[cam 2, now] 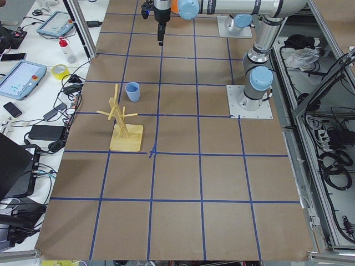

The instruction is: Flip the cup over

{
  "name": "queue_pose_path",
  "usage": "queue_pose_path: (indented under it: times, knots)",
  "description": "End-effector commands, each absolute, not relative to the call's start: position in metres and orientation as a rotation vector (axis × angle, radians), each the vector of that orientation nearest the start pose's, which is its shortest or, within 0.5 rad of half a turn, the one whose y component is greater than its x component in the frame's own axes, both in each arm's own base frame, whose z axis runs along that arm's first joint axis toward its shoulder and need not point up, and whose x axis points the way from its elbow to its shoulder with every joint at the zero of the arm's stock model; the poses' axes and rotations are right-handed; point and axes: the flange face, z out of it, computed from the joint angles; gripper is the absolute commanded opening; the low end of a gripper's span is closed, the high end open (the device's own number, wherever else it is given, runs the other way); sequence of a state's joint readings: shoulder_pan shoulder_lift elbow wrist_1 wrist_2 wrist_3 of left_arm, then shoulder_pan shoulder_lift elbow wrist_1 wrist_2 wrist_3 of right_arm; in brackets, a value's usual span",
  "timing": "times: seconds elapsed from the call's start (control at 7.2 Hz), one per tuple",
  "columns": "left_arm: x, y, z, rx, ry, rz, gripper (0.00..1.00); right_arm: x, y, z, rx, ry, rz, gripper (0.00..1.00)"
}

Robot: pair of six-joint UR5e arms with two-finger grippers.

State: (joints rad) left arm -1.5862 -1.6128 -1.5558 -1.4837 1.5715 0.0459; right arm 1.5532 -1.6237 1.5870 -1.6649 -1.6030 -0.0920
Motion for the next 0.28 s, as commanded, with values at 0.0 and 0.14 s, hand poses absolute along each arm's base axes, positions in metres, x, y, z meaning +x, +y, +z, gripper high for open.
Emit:
queue_pose_path:
  times: [0.0, 0.14]
  knots:
    - [-0.1407, -0.5119, 0.4843, 0.094, 3.133, -0.096, 1.00, 0.1221, -0.4841, 0.5155, -0.116, 3.170, -0.212, 1.00]
    - [-0.1406, -0.5125, 0.4836, 0.096, 3.132, -0.096, 1.00, 0.1224, -0.4841, 0.5161, -0.116, 3.167, -0.212, 1.00]
